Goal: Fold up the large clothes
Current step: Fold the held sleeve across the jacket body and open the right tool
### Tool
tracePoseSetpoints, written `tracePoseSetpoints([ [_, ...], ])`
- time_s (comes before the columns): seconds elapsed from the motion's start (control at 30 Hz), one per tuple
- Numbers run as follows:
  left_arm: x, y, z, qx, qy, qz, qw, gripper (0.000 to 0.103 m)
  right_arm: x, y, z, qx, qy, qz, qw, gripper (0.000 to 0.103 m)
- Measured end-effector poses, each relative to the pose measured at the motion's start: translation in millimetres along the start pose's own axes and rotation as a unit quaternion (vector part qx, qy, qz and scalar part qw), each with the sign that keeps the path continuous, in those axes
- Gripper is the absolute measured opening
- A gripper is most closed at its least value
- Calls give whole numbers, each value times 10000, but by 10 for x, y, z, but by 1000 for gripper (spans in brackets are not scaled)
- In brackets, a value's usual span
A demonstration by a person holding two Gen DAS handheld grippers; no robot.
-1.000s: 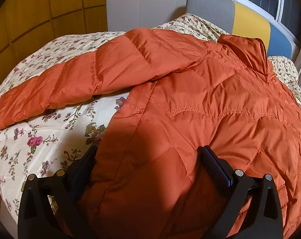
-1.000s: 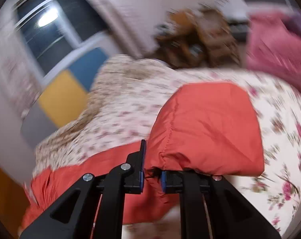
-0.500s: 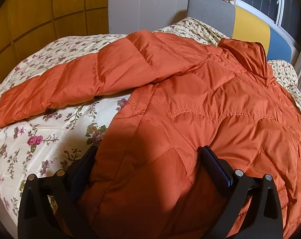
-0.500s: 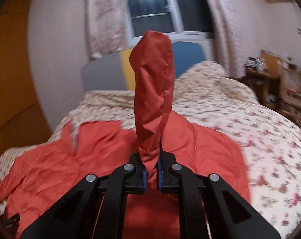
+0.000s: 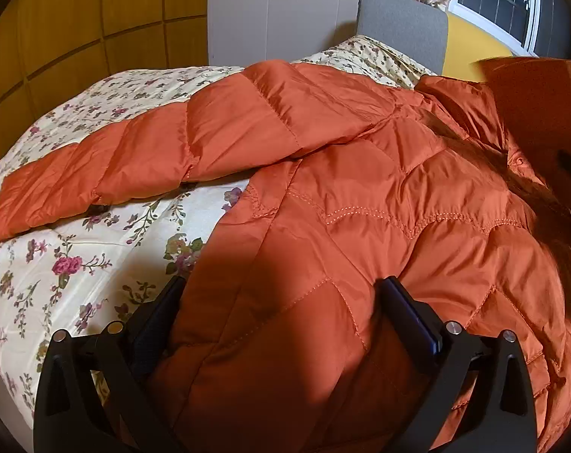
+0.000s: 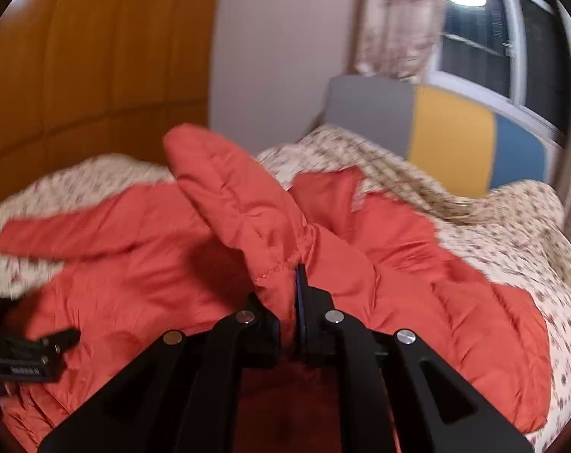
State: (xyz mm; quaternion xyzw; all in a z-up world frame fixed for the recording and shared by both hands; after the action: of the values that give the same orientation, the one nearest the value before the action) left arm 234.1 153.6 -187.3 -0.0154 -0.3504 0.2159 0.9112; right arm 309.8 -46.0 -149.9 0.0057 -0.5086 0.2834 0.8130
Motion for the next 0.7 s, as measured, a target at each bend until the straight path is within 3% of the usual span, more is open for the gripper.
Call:
tracePoseSetpoints([
  [0.1,-1,1,0,2,-2,-2,10000,100,-68,141,-355,127,583,302,9978,8],
  [0.23,8,3,-8,2,-4,6,10000,100,-179,160,-617,230,1161,370,9923,18],
  [0.3,14,7,-14,-4,0,13,10000,100,-171,153,-616,281,1161,380,9921,27],
  [0.4,12,8,-11,-13,4,19,10000,100,-152,-29,-360,787,882,-136,9929,62],
  [0.47,6,9,-8,-13,2,20,10000,100,-74,-148,-92,903,493,-477,9935,60],
  [0.53,10,9,-10,-8,0,17,10000,100,-141,-460,206,703,85,-850,9939,58],
  [0.6,12,9,-10,15,-6,2,10000,100,-192,-792,389,210,-145,-1144,9931,58],
  [0.67,11,6,-9,50,-18,-19,10000,100,-310,-1103,433,-430,-69,-1352,9899,55],
  [0.7,2,-3,-6,58,-22,-24,10000,100,-419,-1293,389,-755,134,-1510,9856,48],
])
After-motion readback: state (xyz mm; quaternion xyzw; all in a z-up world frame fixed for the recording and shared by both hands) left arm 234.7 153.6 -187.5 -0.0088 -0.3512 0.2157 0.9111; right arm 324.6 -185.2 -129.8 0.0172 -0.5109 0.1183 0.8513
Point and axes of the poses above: each gripper's, at about its wrist camera, not at the fingertips, and z roughly against the way its jaws point, y to its left, x to its top, the point moved 2 cm from there along -z, roughly the way its jaws point, and after that the axes turned 10 degrees about z, right-handed, at the moved point
